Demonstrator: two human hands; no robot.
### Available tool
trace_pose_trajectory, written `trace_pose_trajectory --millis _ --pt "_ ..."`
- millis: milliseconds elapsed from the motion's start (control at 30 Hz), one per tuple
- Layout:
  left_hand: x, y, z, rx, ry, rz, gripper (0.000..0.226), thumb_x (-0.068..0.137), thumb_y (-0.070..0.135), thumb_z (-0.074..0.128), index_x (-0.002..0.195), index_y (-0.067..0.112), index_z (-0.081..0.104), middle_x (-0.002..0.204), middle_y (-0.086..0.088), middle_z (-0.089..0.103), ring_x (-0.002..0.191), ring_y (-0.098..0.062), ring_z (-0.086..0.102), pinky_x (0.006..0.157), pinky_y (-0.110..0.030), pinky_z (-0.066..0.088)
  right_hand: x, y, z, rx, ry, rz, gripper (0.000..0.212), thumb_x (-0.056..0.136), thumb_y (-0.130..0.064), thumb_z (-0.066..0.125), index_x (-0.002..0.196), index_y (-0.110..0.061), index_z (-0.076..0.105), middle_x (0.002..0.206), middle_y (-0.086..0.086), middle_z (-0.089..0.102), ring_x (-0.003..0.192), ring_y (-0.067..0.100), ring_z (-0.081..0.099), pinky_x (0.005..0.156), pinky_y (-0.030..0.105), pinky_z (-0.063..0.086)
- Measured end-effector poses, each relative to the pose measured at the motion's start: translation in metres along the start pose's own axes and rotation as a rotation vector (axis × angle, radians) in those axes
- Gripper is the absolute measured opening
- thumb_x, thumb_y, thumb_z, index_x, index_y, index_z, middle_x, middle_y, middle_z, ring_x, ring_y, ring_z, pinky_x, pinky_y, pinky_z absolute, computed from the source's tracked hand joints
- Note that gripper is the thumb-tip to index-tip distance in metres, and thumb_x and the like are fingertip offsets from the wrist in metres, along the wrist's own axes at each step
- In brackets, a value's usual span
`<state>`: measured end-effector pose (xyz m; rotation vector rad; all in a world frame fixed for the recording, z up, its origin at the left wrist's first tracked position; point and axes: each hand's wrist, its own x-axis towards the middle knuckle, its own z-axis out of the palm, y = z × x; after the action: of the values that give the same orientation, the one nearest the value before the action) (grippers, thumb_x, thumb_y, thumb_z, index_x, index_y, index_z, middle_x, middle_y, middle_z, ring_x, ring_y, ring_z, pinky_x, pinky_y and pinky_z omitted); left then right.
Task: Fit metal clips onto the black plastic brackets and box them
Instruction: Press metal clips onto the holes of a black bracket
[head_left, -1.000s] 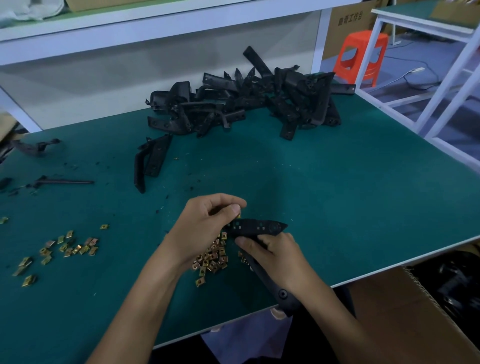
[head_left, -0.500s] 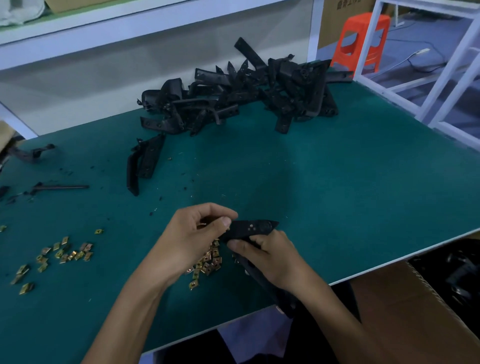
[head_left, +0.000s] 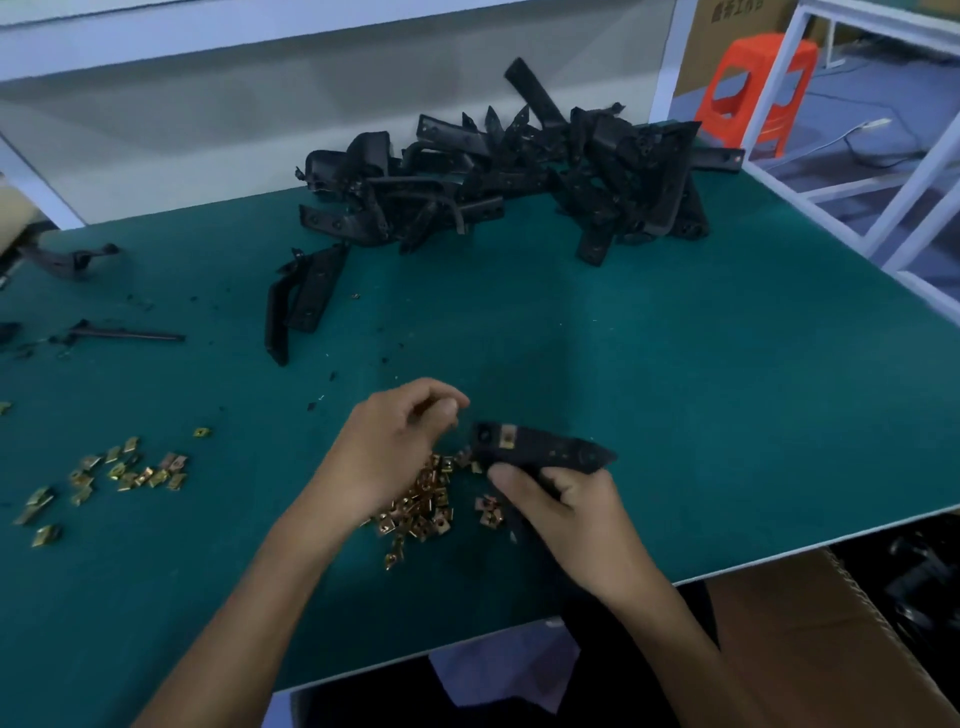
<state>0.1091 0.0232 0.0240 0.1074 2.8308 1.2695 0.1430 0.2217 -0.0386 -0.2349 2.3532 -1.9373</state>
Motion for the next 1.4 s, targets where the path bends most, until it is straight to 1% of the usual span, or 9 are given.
trace_pose_trajectory --millis 167,300,400,667,900,1033,1200,1333,1400 --pt "0.005 -0.024 0.021 0.46 -0.226 0.162 0.04 0.091 0.063 0.057 0.122 0.039 0.064 0.109 0.011 0.062 0.109 -0.014 0.045 0.096 -0.036 0.037 0.001 0.002 -0.002 0.151 0.265 0.117 0.083 0.07 -0.067 0.069 0.063 0.01 0.039 0.06 0.039 0.044 0.05 0.02 0.049 0.044 0.032 0.036" --pt "0.007 -0.028 0.029 0.346 -0.178 0.214 0.022 0.092 0.053 0.061 0.11 0.04 0.062 0.102 0.014 0.055 0.104 -0.011 0.039 0.089 -0.032 0.027 -0.001 0.0 0.0 0.079 0.267 0.095 0.084 0.072 -0.07 0.073 0.059 0.006 0.039 0.052 0.022 0.044 0.05 0.017 0.048 0.046 0.027 0.037" --pt "0.011 -0.03 0.029 0.265 -0.169 0.213 0.013 0.094 0.046 0.06 0.102 0.037 0.062 0.097 0.015 0.052 0.099 -0.009 0.04 0.087 -0.03 0.025 -0.001 0.0 0.001 -0.001 0.252 0.093 0.089 0.072 -0.073 0.066 0.064 0.013 0.045 0.058 0.033 0.048 0.054 0.018 0.049 0.049 0.039 0.037" --pt "0.007 -0.028 0.024 -0.023 -0.053 0.201 0.007 0.092 0.03 0.069 0.091 0.024 0.064 0.095 0.01 0.063 0.095 -0.007 0.052 0.081 -0.028 0.036 0.0 -0.001 0.008 -0.109 0.194 0.002 0.054 0.091 -0.046 0.069 0.064 -0.001 0.056 0.057 0.0 0.052 0.059 0.011 0.049 0.053 0.035 0.039" --pt "0.005 -0.036 -0.003 -0.442 -0.042 0.051 0.017 0.095 0.03 0.067 0.111 0.036 0.067 0.103 0.021 0.072 0.101 0.011 0.063 0.085 -0.008 0.046 0.006 -0.006 0.009 -0.276 0.075 -0.034 0.022 0.084 -0.042 0.065 0.066 -0.03 0.067 0.055 -0.007 0.058 0.058 -0.003 0.05 0.055 0.022 0.042" --pt "0.001 -0.033 -0.011 -0.601 0.03 0.049 0.018 0.098 0.019 0.064 0.109 0.029 0.074 0.1 0.02 0.075 0.097 0.008 0.067 0.08 -0.005 0.047 0.014 -0.017 0.003 -0.385 -0.068 -0.133 0.009 0.089 -0.052 0.065 0.087 -0.052 0.074 0.079 -0.018 0.073 0.077 -0.005 0.066 0.067 0.016 0.05" --pt "0.003 -0.021 -0.015 -0.698 0.115 0.011 0.017 0.1 0.018 0.061 0.106 0.031 0.07 0.096 0.016 0.076 0.09 0.006 0.068 0.074 -0.007 0.048 0.051 -0.025 -0.021 -0.6 -0.092 -0.209 0.05 0.089 -0.071 0.052 0.105 -0.031 0.077 0.092 -0.013 0.075 0.09 0.006 0.07 0.079 0.041 0.057" --pt "0.014 -0.005 -0.018 -0.683 0.194 0.032 0.016 0.1 0.015 0.062 0.106 0.027 0.071 0.095 0.013 0.076 0.093 0.0 0.069 0.083 -0.014 0.053 0.094 -0.034 -0.028 -0.801 -0.113 -0.208 0.042 0.09 -0.08 0.031 0.072 -0.052 0.055 0.061 -0.016 0.056 0.061 0.01 0.057 0.058 0.033 0.042" --pt "0.017 0.001 -0.016 -0.692 0.22 0.031 0.017 0.099 0.011 0.062 0.105 0.024 0.071 0.094 0.012 0.076 0.092 0.002 0.069 0.082 -0.012 0.052 0.111 -0.032 -0.028 -0.811 -0.127 -0.148 0.056 0.083 -0.084 0.031 0.065 -0.034 0.047 0.056 -0.014 0.048 0.055 0.008 0.049 0.054 0.033 0.034"
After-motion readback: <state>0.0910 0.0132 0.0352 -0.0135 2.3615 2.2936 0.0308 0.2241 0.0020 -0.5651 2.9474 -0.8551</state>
